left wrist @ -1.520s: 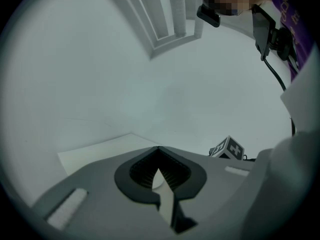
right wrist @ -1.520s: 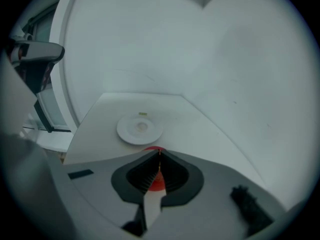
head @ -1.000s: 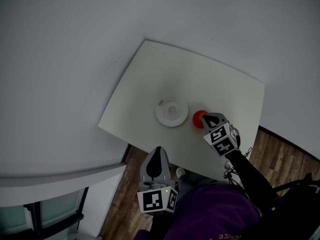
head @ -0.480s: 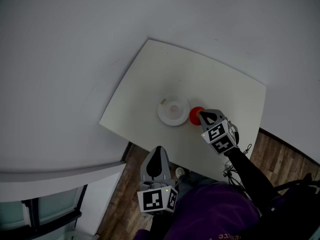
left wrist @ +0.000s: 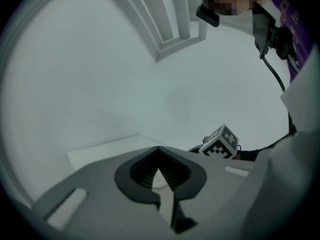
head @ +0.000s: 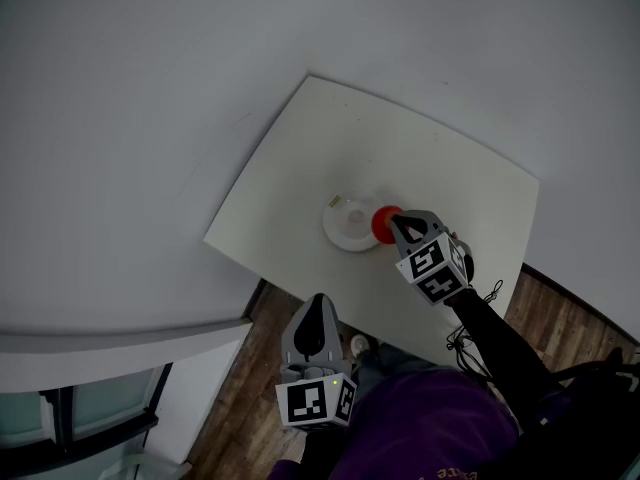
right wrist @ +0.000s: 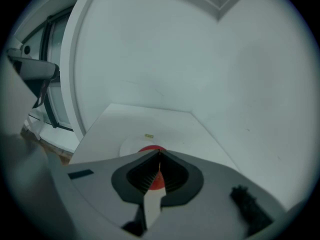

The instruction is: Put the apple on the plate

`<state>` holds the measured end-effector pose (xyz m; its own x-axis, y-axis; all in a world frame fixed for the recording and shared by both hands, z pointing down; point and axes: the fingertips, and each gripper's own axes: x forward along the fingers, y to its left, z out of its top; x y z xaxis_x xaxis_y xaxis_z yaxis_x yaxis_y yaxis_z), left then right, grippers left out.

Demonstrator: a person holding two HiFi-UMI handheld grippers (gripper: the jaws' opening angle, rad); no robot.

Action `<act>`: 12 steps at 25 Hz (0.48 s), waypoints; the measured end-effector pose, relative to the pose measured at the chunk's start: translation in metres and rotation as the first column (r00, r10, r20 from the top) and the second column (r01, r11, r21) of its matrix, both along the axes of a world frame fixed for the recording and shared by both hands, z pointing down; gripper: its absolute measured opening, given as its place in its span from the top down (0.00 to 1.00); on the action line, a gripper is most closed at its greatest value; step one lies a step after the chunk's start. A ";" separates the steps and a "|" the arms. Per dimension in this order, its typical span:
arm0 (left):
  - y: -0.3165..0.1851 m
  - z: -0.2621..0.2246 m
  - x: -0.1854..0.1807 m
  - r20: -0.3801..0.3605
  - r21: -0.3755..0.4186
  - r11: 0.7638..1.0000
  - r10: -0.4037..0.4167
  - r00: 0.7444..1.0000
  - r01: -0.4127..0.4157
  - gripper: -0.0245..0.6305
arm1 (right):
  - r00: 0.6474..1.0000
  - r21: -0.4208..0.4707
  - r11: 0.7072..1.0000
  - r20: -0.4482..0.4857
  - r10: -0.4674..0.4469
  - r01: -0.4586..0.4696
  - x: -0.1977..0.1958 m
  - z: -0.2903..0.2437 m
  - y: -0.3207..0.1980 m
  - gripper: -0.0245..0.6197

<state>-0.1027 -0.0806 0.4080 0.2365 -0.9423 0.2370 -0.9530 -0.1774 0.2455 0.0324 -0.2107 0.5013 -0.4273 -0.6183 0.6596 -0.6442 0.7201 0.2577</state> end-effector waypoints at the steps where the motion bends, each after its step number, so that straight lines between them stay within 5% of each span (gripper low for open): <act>1: 0.000 0.000 -0.001 -0.001 0.000 1.000 -0.004 1.000 0.004 0.95 | 1.000 0.001 1.000 0.002 -0.004 0.004 -0.003 -0.001 -0.001 0.94; 12: 0.000 0.002 -0.009 -0.001 -0.010 1.000 -0.026 1.000 0.026 0.95 | 0.999 0.008 0.999 0.015 -0.046 0.046 -0.028 -0.003 -0.012 0.94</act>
<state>-0.1115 -0.0804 0.4104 0.2127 -0.9456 0.2462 -0.9569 -0.1506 0.2484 0.0047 -0.2223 0.4984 -0.4653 -0.6032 0.6478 -0.6147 0.7468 0.2539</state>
